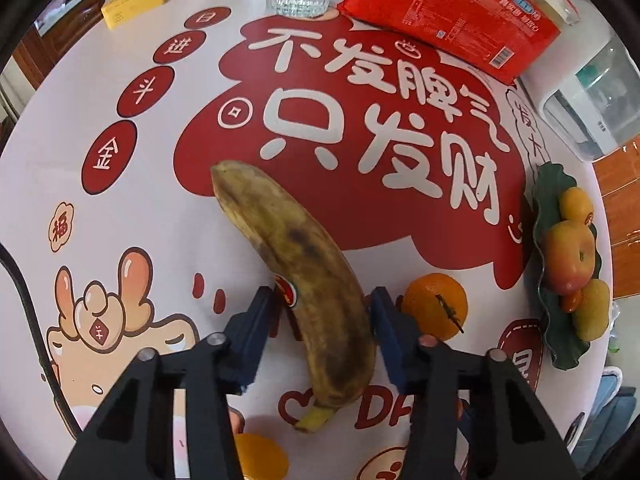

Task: Organize fruits
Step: 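Grasp the banana with the left gripper while the right gripper grasps the cherry tomato, then carry the banana and cherry tomato in both grippers to the green plate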

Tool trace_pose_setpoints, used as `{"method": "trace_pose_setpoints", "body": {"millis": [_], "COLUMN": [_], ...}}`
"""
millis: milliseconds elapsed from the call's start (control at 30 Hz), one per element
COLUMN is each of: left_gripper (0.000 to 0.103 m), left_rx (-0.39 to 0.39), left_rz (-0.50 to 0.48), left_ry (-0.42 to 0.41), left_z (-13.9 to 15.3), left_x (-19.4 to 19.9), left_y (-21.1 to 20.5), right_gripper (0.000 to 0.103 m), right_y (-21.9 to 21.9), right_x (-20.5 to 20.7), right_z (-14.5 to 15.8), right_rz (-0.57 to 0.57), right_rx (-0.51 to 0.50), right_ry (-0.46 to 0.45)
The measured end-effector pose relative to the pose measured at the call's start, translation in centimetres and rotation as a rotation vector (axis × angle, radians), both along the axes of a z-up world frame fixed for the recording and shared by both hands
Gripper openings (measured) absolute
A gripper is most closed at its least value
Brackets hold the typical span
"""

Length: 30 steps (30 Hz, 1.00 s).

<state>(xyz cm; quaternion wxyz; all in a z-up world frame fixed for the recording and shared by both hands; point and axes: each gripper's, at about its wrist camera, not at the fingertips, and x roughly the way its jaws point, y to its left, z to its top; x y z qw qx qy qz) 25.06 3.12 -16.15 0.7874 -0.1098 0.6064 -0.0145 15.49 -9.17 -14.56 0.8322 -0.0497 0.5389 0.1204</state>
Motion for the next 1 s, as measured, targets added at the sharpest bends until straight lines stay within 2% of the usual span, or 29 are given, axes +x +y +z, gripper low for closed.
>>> {"method": "trace_pose_setpoints", "body": {"millis": [167,300,533,867,1000], "left_gripper": [0.039,0.034,0.033,0.033,0.033], "left_rx": [0.043,0.11,0.159,0.132,0.122], "left_rz": [-0.03,-0.058,-0.109,-0.161,-0.196], "left_ry": [-0.021,-0.036,-0.099,-0.135,-0.179], "left_z": [0.3,0.8,3.9,7.9,10.1], "left_x": [-0.4,-1.3,-3.2,-7.6,-9.0], "left_y": [-0.5,-0.5,-0.4,-2.0,-3.8], "right_gripper": [0.025,0.025,0.025,0.025,0.025], "right_y": [-0.1,-0.1,0.0,-1.2,-2.4], "right_x": [-0.1,-0.2,-1.0,-3.1,-4.3], "right_z": [0.2,0.6,2.0,5.5,6.8], "right_rz": [-0.006,-0.004,0.005,0.007,-0.007], "right_rx": [0.006,0.011,0.016,0.023,0.022], "right_ry": [-0.006,-0.017,-0.051,-0.131,-0.159]}}
